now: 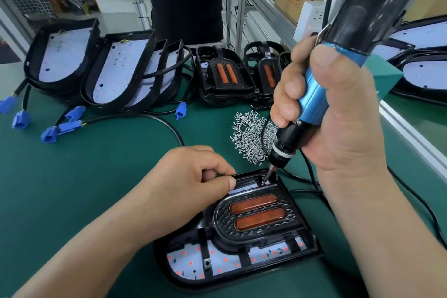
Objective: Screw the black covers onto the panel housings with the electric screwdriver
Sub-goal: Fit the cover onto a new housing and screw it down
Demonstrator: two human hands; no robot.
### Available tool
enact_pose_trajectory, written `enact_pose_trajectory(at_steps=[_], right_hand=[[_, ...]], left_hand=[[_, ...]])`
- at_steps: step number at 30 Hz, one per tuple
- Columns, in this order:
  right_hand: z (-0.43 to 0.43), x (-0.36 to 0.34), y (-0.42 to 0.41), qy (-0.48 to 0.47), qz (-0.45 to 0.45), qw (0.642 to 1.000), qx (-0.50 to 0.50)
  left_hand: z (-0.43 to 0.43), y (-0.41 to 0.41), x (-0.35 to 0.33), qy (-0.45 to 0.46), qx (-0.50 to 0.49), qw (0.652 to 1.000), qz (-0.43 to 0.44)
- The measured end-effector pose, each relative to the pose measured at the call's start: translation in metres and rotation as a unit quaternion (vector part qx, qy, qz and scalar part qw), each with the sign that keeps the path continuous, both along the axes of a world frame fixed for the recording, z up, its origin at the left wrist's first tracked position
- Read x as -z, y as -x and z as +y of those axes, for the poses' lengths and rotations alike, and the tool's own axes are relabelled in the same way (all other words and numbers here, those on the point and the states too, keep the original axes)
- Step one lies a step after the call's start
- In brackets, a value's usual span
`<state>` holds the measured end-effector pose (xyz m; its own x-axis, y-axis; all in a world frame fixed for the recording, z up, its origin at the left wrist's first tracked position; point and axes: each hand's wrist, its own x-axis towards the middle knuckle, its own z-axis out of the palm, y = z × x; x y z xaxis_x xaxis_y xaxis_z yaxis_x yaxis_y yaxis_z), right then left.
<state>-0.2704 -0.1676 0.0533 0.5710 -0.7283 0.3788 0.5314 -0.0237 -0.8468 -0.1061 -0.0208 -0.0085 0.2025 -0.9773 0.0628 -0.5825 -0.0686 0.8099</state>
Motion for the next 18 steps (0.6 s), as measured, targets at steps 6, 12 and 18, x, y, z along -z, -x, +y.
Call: enact_pose_trajectory(at_steps=[6,12,18], right_hand=[[0.0021,-0.0018,0.0007,0.015,0.011,0.999,-0.030],[-0.0021,0.0037,-0.0003,0.019,-0.015,0.993,-0.116],[-0.0051,0.0081,0.0028,0.039,-0.036,0.990,-0.133]], left_hand=[[-0.0004,-0.0010,0.0016,-0.001,0.004,1.000,0.009],[-0.0013,-0.0044,0.0018,-0.001,0.032,0.999,0.014],[-0.0009,-0.0034,0.0031,-0.001,0.040,0.999,0.013]])
